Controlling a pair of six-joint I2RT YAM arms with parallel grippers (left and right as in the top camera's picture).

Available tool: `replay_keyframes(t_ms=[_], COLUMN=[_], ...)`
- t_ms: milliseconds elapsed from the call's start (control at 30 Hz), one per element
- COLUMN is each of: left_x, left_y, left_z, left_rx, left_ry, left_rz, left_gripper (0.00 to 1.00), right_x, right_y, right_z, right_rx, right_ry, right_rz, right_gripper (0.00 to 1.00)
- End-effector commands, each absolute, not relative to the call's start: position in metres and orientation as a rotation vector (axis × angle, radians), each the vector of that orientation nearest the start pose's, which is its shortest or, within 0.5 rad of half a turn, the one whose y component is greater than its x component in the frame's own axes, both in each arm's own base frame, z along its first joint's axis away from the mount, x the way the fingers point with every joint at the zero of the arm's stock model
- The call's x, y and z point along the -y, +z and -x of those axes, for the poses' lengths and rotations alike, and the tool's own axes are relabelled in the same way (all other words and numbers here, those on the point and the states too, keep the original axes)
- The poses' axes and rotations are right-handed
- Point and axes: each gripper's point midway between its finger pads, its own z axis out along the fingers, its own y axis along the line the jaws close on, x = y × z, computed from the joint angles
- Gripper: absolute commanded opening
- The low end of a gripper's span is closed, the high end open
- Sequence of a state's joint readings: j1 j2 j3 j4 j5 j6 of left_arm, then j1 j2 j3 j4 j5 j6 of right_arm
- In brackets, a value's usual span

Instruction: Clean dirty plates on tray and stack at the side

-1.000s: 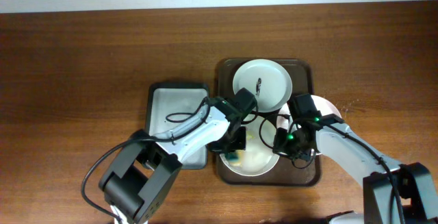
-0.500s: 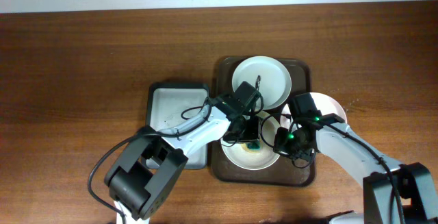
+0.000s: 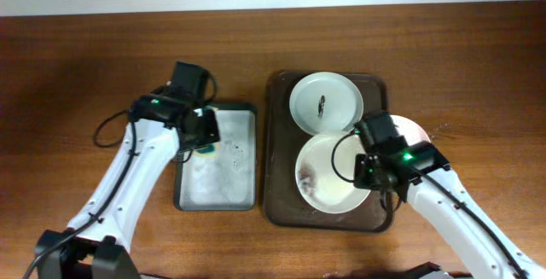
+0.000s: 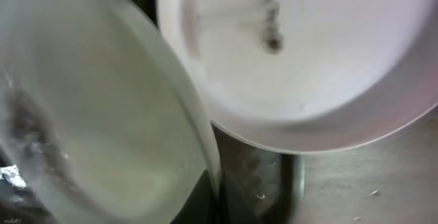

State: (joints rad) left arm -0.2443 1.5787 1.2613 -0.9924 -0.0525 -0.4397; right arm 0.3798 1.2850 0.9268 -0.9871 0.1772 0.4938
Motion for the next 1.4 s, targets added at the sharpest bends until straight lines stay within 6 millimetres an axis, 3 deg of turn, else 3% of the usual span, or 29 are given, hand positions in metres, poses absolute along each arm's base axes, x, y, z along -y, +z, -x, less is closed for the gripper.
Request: replay_keyframes(t_ms=[0, 67, 167, 400, 667, 867, 900, 933, 967, 1000, 1200, 1300, 1367], left_x=[0.052, 0.051, 0.055, 0.064, 0.064, 0.064, 0.064, 0.064, 0.064, 0.064, 0.066, 0.066, 0.066], left_y=[0.098, 0.085, 0.072, 0.071, 0.071, 0.071, 0.071, 0.071, 0.071, 0.071, 0.071, 0.071, 0.071], left_z=[-0.318, -0.311, -0.304, -0.308, -0.307, -0.307, -0.307, -0.307, -0.307, -0.307, -0.308, -0.308, -0.308], left_rx=[-2.907, -2.93, -2.951, -2.938, -2.942, -2.942, -2.942, -2.943, -2.943, -2.942, -2.938, -2.938, -2.938], left_ry=[0.016, 0.022, -0.018, -0.091, -0.089, -0.089, -0.09, -0.092, -0.093, -0.094, -0.109, -0.11, -0.109], left_rz=[0.29, 0.265, 0.262, 0.255, 0.255, 0.255, 0.255, 0.256, 0.256, 0.256, 0.294, 0.293, 0.294], left_gripper=[0.0, 0.0, 0.0, 0.0, 0.04, 0.27, 0.36, 0.54, 0.82, 0.99, 0.99, 0.99, 0.99], right_x=[-0.055, -0.064, -0.068, -0.091, -0.087, -0.083, -0.083, -0.083, -0.084, -0.085, -0.097, -0.106, -0.128], right_y=[0.164, 0.194, 0.222, 0.231, 0.235, 0.235, 0.234, 0.233, 0.231, 0.227, 0.189, 0.203, 0.218], right_z=[-0.269, -0.273, -0.269, -0.258, -0.258, -0.255, -0.256, -0.256, -0.256, -0.257, -0.262, -0.254, -0.246], right_rx=[-2.593, -2.51, -2.428, -2.345, -2.32, -2.326, -2.328, -2.331, -2.335, -2.344, -2.407, -2.292, -2.151], right_ry=[-0.383, -0.43, -0.513, -0.566, -0.607, -0.635, -0.639, -0.646, -0.653, -0.664, -0.808, -0.873, -0.899], right_rz=[-0.138, -0.077, -0.02, 0.126, 0.131, 0.143, 0.145, 0.148, 0.154, 0.162, 0.222, 0.284, 0.424], right_gripper=[0.04, 0.04, 0.04, 0.04, 0.04, 0.04, 0.04, 0.04, 0.04, 0.04, 0.04, 0.04, 0.04])
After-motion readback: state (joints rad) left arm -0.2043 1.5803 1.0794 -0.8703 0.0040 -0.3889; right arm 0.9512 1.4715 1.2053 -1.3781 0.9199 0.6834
